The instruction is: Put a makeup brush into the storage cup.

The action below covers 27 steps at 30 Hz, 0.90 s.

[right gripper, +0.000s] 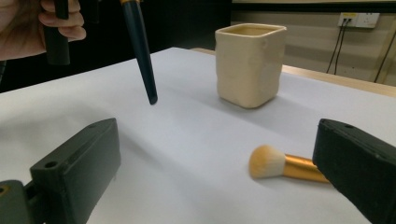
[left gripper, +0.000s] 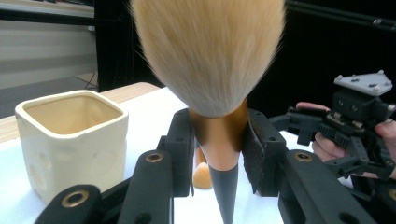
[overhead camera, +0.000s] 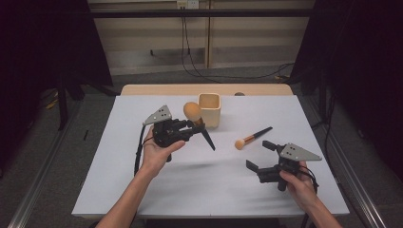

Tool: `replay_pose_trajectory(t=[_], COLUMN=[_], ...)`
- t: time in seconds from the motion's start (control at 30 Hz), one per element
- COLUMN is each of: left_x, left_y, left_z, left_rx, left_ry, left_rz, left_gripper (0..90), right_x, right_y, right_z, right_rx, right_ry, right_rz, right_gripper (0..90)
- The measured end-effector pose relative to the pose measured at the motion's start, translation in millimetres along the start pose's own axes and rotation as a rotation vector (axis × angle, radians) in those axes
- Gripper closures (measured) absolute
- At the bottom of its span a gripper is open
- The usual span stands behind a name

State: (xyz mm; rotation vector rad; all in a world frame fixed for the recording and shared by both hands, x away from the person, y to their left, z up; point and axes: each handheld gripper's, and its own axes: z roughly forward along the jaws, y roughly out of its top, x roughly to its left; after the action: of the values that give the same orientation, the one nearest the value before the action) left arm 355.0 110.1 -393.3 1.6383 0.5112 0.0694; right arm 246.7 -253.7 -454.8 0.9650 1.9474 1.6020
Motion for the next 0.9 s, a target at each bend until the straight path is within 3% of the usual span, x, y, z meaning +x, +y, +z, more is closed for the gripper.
replay_pose_trajectory(t=[0.07, 0.27, 0.5, 0.9], left_x=[1.2, 4.3, 13.3, 26.5], left_y=[0.9, 10.4, 22.0, 45.8], left_z=[-1.6, -7.1, -9.5, -2.0], left_rx=[-0.010, 0.012, 0.047, 0.054], left_ry=[0.000, 0.024, 0.052, 0.092], left_rz=[0.003, 0.021, 0.028, 0.040], left_gripper=[66.1, 66.1, 66.1, 66.1], right_x=[-2.4, -7.8, -6.9, -11.0], right_y=[-2.0, -6.6, -12.2, -20.7], right_z=[-4.6, -17.5, -30.3, -39.7], right_rx=[-0.008, 0.000, -0.023, -0.035], right_ry=[0.006, -0.053, -0.066, -0.108], right_rz=[0.015, 0.048, 0.004, 0.004], right_gripper=[0.0, 0.5, 0.4, 0.0])
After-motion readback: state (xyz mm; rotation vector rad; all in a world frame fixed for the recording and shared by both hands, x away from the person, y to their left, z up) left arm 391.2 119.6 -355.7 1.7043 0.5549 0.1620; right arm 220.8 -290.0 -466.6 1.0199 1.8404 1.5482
